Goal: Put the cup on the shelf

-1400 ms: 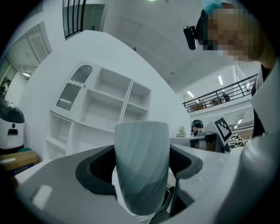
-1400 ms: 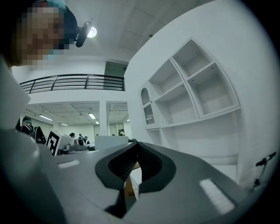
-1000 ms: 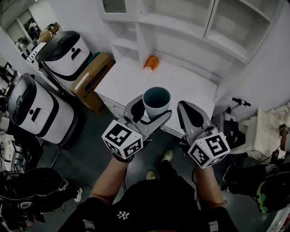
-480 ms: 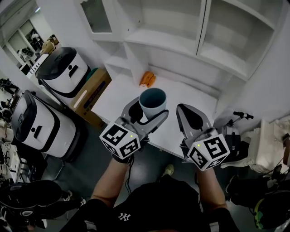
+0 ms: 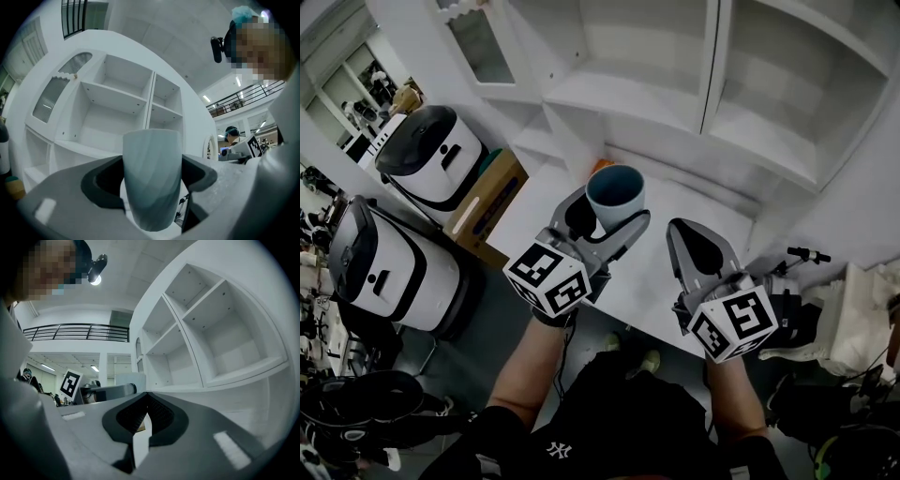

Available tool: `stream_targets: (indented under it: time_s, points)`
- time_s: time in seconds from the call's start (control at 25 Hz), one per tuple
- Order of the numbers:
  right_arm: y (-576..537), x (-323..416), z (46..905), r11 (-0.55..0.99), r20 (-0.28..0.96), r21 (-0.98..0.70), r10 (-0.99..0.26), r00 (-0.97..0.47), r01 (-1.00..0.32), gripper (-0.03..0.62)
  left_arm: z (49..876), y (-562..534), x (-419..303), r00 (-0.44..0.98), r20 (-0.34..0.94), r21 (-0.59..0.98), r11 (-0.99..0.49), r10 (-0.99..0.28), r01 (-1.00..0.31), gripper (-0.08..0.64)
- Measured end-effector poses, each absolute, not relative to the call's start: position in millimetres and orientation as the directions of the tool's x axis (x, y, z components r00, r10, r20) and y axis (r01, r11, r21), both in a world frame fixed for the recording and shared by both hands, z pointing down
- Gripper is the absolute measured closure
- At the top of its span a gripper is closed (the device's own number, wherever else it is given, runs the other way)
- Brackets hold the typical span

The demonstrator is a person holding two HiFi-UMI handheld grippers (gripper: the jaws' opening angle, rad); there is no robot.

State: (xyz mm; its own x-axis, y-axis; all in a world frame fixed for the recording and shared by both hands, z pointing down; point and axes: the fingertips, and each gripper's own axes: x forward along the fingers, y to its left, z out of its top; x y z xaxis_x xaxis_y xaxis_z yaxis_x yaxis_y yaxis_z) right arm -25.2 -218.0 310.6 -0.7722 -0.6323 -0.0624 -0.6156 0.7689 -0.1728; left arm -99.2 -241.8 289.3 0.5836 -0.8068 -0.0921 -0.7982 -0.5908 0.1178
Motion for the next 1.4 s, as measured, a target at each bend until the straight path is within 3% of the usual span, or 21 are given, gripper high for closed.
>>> stream_targets:
  time_s: [0.56,1.4]
  points:
    - [-293,-26,292,0.697,-0.065,-0.13,-0.716,-0.695,-0.705,0.569,249,-354,-81,0.688,-0.156,0.067,-0.703,-0.709,-0.709,0.19]
    - [-357,-22,295,0.631,-0.057,-0.127,-0.775,-0.63,-0.765,0.569,232,-466,-61,0.682,-0.216,0.036,-0.704,-0.699,-0.71,0.19]
